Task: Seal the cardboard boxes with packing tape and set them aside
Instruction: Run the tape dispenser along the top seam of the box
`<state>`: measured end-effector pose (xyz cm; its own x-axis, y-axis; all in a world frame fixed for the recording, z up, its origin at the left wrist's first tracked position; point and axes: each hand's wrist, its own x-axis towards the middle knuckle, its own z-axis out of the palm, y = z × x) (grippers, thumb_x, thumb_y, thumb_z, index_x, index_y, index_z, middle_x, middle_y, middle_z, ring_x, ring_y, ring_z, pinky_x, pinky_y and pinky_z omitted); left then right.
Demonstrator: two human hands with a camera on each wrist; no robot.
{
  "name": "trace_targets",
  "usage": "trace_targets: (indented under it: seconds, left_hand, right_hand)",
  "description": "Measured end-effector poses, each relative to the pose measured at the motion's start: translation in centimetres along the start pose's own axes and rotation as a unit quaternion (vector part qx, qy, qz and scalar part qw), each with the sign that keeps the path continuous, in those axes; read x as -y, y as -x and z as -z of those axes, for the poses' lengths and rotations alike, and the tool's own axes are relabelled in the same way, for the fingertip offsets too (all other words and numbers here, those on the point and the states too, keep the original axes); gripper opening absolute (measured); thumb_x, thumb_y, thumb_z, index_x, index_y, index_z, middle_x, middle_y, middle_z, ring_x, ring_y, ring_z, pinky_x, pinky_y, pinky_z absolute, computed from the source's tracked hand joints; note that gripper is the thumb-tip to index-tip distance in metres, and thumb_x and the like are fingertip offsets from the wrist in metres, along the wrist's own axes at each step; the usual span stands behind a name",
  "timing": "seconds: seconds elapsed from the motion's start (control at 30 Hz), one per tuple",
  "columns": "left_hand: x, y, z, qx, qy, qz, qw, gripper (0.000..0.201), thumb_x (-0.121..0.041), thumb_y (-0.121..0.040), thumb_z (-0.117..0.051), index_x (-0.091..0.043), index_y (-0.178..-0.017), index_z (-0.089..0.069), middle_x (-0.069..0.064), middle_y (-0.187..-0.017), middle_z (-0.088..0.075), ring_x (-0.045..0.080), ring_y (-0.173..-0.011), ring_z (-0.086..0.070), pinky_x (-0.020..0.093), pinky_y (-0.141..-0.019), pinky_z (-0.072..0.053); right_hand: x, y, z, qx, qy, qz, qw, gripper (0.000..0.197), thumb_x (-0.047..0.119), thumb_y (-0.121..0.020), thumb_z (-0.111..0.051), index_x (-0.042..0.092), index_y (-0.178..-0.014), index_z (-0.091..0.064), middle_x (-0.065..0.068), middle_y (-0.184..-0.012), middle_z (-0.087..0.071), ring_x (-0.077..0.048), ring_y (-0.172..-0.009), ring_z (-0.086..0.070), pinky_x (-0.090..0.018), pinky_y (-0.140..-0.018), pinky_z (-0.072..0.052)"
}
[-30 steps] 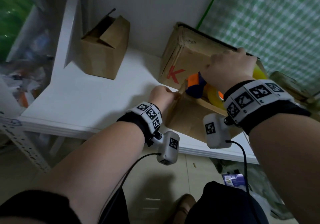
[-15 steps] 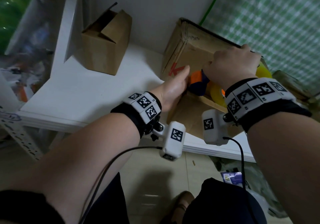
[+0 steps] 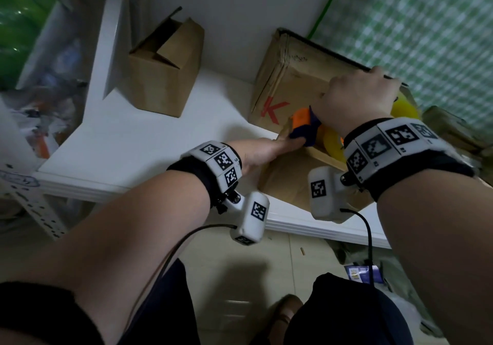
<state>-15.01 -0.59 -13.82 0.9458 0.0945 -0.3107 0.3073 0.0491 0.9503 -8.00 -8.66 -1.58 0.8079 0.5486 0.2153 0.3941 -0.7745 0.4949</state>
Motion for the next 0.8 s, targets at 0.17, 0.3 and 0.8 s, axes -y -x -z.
trace_targets:
  seconds: [0.17, 0.3, 0.8]
  left_hand:
    - [-2.1, -0.9, 0.0, -0.1, -0.036, -0.03, 0.994, 0.081, -0.035, -0.06, -0.083, -0.022, -0.132, -0.048, 0.005, -0.119, -0.063, 0.023, -0.106, -0.059, 0.032, -0.082, -0.048]
    - [-2.8, -1.4, -0.5, -0.117, -0.052, -0.049, 0.991, 0.115, -0.032, -0.05, -0.089, -0.033, -0.146, -0.026, 0.005, -0.127, -0.058, 0.025, -0.114, -0.055, 0.046, -0.099, -0.045]
    - [-4.3, -1.0, -0.8, -0.142, -0.207, 0.049, 0.967, 0.103, -0.044, -0.068, -0.079, -0.044, -0.147, -0.011, -0.005, -0.134, -0.048, 0.02, -0.121, -0.044, 0.036, -0.085, -0.039]
  right_hand:
    - [-0.9, 0.2, 0.2, -0.012, -0.064, 0.005, 0.998, 0.03, 0.036, -0.093, -0.038, 0.01, -0.087, -0.053, -0.012, -0.095, -0.053, -0.034, -0.112, -0.044, -0.047, -0.087, -0.037]
    - [-3.6, -0.5, 0.0, -0.078, -0.215, 0.017, 0.973, 0.032, 0.028, -0.089, -0.046, 0.004, -0.099, -0.064, -0.01, -0.088, -0.052, -0.036, -0.113, -0.044, -0.038, -0.077, -0.038]
    - [-10.7, 0.1, -0.7, 0.163, -0.549, -0.032, 0.82, 0.039, 0.059, -0.072, -0.071, 0.024, -0.075, -0.056, 0.002, -0.086, -0.058, -0.015, -0.079, -0.056, -0.032, -0.079, -0.048]
